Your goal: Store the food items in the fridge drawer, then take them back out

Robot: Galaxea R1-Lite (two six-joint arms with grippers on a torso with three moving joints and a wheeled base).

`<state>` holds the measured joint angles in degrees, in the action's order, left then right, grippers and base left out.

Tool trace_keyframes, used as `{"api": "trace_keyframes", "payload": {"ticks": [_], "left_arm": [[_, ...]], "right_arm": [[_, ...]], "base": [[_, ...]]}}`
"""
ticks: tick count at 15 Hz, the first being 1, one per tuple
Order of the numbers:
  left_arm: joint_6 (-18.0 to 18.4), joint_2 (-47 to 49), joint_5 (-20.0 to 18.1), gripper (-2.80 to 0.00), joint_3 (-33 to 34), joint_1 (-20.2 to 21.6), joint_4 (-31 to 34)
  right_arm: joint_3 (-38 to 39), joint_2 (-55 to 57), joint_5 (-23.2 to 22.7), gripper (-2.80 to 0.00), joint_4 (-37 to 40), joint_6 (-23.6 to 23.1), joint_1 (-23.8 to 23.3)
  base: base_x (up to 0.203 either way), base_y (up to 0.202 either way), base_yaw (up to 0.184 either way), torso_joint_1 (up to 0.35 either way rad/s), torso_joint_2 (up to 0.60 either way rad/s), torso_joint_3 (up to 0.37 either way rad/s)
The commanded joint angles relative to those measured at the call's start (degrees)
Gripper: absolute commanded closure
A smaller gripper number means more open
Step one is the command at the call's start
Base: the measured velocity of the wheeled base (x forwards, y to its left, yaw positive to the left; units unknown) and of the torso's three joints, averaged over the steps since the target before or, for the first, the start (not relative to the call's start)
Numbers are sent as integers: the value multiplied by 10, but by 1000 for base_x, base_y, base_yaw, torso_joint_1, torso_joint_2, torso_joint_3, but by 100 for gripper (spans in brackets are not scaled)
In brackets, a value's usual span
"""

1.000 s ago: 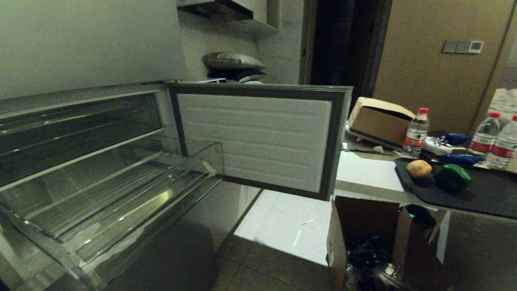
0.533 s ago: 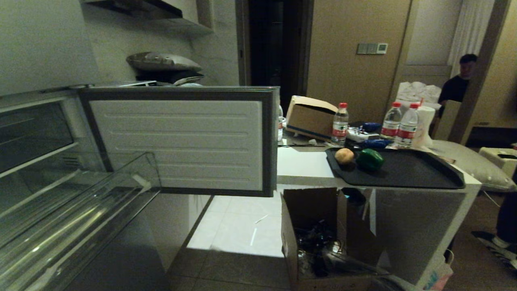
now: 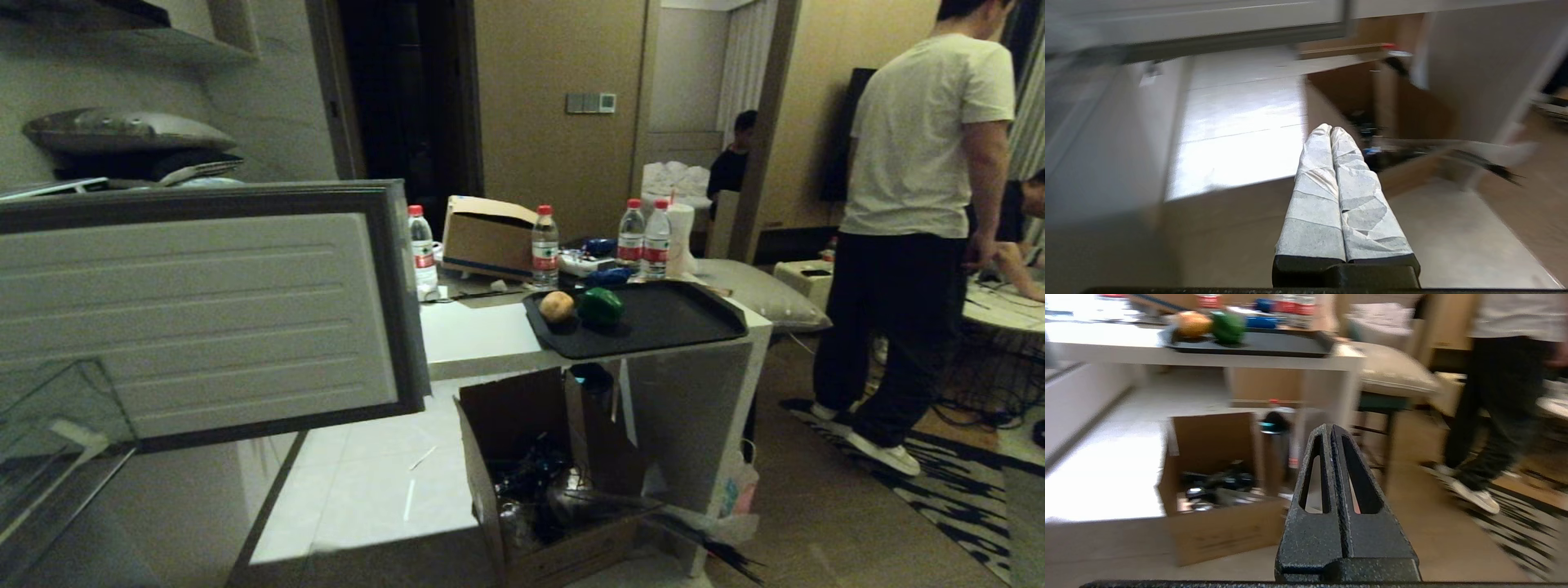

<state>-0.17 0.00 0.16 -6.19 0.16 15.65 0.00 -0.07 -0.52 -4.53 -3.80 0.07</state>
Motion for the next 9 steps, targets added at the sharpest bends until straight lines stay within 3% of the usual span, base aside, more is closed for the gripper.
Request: {"api": "trace_keyframes", "payload": {"ticks": [1, 5, 9], "left_arm": [[0, 1, 0, 0, 0, 0, 1], [1, 1, 0, 0, 0, 0, 1], [0, 1, 0, 0, 0, 0, 1]], "right_arm": [[18, 0, 0, 0, 0, 1, 0], [18, 0, 0, 0, 0, 1, 0], [18, 0, 0, 0, 0, 1, 0]], "base": [[-6, 10, -181, 2, 7, 5], [-1, 7, -144, 1, 1, 2], [0, 0, 0, 0, 0, 0]]}}
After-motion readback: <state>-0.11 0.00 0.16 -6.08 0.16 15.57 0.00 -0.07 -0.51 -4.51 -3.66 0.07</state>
